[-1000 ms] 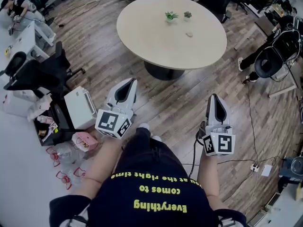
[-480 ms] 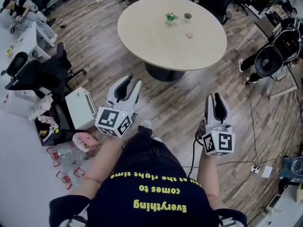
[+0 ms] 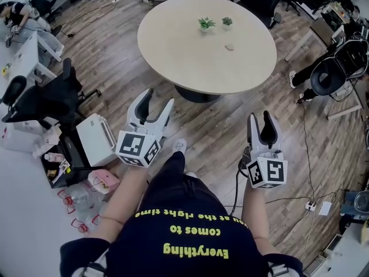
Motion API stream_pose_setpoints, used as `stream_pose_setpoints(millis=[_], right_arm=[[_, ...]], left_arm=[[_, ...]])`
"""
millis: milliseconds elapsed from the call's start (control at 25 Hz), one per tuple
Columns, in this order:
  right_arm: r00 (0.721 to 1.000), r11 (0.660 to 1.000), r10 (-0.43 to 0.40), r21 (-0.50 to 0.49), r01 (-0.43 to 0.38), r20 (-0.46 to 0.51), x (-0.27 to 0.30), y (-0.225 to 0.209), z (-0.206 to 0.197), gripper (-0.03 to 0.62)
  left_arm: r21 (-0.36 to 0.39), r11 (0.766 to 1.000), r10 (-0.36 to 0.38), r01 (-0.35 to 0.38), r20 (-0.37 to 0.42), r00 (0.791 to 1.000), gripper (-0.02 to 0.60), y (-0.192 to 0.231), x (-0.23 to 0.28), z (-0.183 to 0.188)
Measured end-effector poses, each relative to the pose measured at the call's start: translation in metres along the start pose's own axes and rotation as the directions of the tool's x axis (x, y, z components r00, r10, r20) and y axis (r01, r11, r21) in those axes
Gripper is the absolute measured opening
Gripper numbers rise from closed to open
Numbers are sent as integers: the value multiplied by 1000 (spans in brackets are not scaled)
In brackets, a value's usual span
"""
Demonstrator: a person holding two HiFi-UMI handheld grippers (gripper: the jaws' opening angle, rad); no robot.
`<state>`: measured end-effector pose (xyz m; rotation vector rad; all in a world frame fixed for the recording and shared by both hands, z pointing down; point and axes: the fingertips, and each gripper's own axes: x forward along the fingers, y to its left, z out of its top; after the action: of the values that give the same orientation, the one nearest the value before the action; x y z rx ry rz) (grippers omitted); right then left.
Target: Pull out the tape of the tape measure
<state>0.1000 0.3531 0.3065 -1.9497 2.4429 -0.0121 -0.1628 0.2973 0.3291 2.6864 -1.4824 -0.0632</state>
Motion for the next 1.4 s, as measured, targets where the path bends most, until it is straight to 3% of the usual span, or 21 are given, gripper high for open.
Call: stream_pose_setpoints(millis=[560, 1000, 1400], right_arm=[[998, 997, -67, -26, 68, 17, 157, -25, 12, 239], [994, 994, -108, -28, 107, -26, 210, -35, 3, 261], [999, 999, -32, -8, 32, -29, 285, -64, -7, 262]], left_arm=[[5, 998, -55, 55, 2, 999, 291, 96, 150, 13], [-11, 996, -89, 89, -17, 996, 304, 131, 207, 5], [-14, 1000, -17, 17, -37, 999, 305, 156, 261, -4]])
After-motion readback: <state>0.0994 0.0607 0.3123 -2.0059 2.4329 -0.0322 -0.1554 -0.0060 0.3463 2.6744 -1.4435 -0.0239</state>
